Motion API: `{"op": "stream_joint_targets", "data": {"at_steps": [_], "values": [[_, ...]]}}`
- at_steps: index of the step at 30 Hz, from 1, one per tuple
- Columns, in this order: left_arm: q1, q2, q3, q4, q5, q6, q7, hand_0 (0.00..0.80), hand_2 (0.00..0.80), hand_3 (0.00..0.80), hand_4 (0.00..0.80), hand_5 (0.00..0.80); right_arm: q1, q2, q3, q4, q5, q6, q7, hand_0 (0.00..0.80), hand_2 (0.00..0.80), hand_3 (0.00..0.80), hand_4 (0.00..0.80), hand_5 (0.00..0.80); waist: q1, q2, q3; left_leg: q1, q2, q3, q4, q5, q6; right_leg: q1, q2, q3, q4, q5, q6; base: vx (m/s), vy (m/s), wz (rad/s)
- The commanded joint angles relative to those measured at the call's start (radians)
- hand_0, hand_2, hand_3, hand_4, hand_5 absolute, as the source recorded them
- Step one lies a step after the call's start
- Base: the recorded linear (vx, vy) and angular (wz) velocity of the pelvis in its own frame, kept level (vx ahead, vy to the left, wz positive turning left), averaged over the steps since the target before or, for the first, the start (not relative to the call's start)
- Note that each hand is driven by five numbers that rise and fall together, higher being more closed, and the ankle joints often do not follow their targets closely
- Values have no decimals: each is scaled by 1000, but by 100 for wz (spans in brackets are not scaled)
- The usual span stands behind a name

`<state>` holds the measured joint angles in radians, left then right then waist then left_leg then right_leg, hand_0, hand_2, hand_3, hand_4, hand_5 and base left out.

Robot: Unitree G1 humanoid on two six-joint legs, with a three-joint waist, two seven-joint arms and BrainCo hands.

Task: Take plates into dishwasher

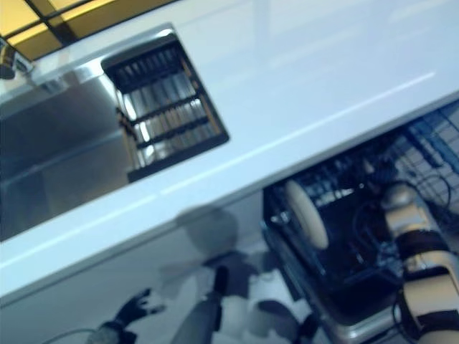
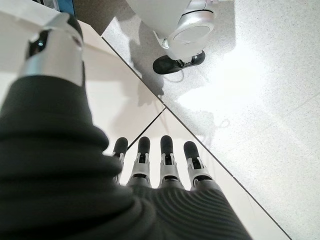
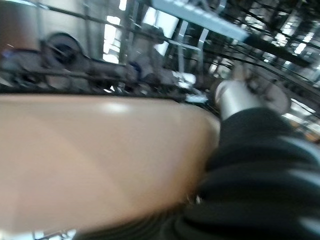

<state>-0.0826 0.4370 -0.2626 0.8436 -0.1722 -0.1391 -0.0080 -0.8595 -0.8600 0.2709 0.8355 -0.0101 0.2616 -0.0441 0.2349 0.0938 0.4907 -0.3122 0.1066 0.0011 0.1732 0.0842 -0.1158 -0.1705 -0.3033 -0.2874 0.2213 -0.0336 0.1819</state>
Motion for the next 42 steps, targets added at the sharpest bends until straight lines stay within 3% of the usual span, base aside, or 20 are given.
{"op": "stream_joint_targets", "data": {"at_steps": [1,15,25,42], "values": [[0,31,-42,-16,-30,2,7,0,0,0,0,0,-40,-51,30,-1,-26,-14,-12,0,0,0,0,0,17,18,9,-50,-7,-27,-47,77,30,9,-14,-17,134,-47,-58,0,0,0],[-1,30,-33,-4,-21,10,4,0,0,0,0,0,-13,-62,3,-56,-11,-10,-37,0,0,0,0,0,8,-1,-3,-36,-2,-17,-65,76,30,23,-2,-14,101,-36,-52,0,0,0],[-1,31,-26,14,-9,5,8,0,0,0,0,0,32,-60,-56,-125,59,-48,-76,0,0,0,0,0,-4,-28,-16,-21,11,-10,-78,74,30,43,21,-12,61,-20,-49,0,0,0],[43,20,59,66,36,11,31,0,0,0,0,0,358,-24,-336,-566,142,-83,-19,0,0,0,0,0,-81,-110,-83,55,46,30,-125,61,16,121,71,17,-46,0,-36,-1,-7,-5]]}}
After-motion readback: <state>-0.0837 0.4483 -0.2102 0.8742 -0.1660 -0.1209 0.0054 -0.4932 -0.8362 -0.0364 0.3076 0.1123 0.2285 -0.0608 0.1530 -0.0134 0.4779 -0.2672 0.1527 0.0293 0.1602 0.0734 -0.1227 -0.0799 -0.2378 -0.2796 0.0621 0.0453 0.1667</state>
